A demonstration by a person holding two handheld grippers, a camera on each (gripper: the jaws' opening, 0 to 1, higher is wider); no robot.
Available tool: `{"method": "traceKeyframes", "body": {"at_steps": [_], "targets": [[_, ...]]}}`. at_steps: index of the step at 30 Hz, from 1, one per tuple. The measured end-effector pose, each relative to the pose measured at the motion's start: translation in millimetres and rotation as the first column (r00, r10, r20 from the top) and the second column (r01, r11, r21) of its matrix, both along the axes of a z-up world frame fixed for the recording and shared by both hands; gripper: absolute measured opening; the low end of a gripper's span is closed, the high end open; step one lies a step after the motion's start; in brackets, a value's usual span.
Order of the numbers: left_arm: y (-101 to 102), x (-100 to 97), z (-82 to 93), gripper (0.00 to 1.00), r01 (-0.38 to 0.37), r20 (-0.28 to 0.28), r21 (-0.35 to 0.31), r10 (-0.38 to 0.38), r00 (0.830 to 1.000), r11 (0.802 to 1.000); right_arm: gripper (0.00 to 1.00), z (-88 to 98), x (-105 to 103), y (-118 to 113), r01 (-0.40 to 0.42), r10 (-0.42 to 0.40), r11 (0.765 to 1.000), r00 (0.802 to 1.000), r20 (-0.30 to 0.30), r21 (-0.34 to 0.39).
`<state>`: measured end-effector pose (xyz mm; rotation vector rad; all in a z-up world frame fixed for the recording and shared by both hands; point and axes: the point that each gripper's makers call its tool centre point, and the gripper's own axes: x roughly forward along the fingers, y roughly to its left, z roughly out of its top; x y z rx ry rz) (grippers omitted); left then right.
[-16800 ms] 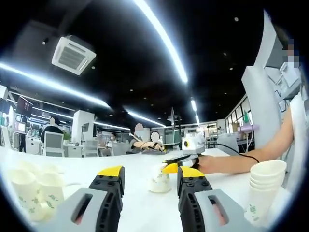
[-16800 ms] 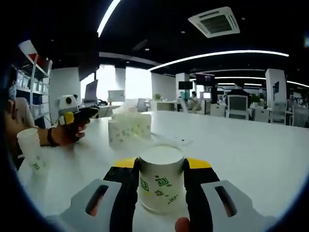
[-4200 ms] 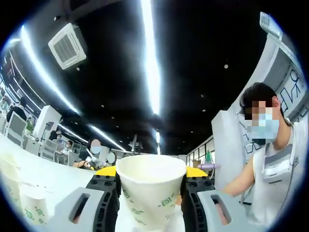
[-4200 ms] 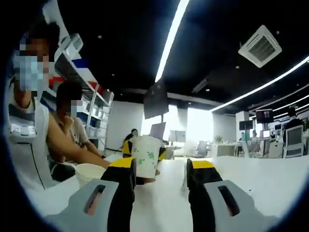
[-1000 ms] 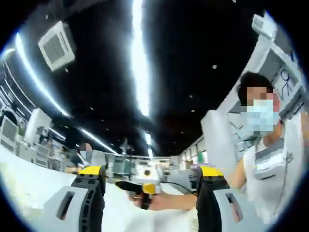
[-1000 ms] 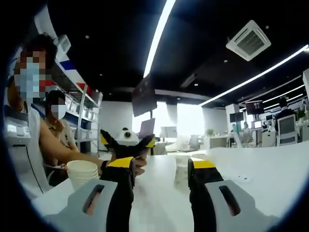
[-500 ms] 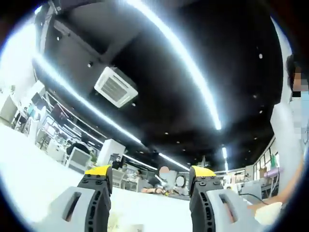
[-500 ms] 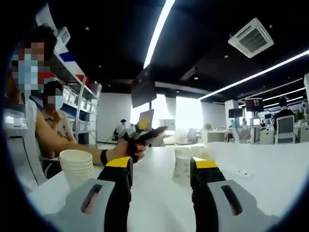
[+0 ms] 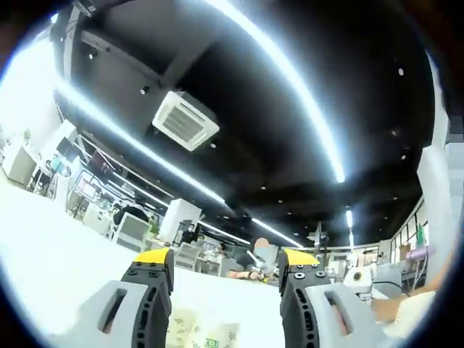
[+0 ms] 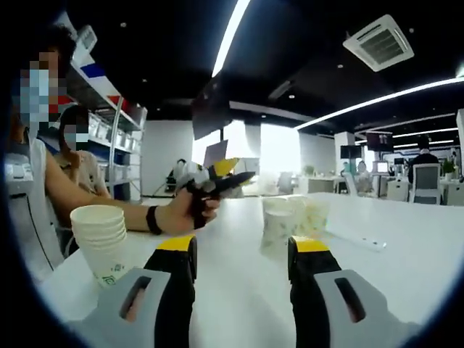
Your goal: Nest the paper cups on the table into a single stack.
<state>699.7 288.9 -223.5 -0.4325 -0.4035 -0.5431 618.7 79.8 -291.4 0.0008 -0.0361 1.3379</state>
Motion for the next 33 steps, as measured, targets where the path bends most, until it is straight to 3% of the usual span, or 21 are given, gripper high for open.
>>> {"method": "traceKeyframes", "body": {"at_steps": [3, 7, 10, 15, 20, 22, 33], "targets": [[-1, 0.3, 1.3, 0.63, -0.022, 0.001, 0.017, 0.022, 1.000, 1.000, 0.54, 7.8, -2, 7, 0.007, -0.007, 1.000, 1.000, 0.018, 0.004], [-14, -5.1, -0.7, 0.63, -0.038, 0.005, 0.072, 0.037, 0.999, 0.997, 0.54, 4.9, 8, 13, 0.016, -0.015, 0.999, 1.000, 0.026, -0.038], [-12, -6.0, -3.9, 0.62, -0.032, -0.006, 0.072, 0.032, 0.999, 0.997, 0.54, 2.7, 17, 17, -0.009, 0.008, 0.999, 1.000, -0.027, -0.047], [-12, -4.5, -6.5, 0.60, -0.035, -0.012, 0.098, 0.036, 0.999, 0.995, 0.54, 1.3, 43, 32, 0.020, -0.023, 0.997, 0.999, -0.038, -0.071], [-14, -4.8, -6.2, 0.60, -0.029, -0.008, 0.104, 0.030, 1.000, 0.994, 0.54, -1.2, 62, 57, 0.035, -0.039, 0.997, 0.998, -0.055, -0.073], [-14, -5.0, -6.3, 0.59, -0.030, -0.008, 0.107, 0.031, 0.999, 0.994, 0.54, -12.2, 69, 70, 0.035, -0.041, 0.993, 0.998, -0.050, -0.116], [-22, -5.6, -6.0, 0.60, 0.008, -0.003, 0.094, -0.008, 1.000, 0.996, 0.53, -26.0, 93, 100, 0.035, -0.042, 0.989, 0.998, -0.047, -0.143]]}}
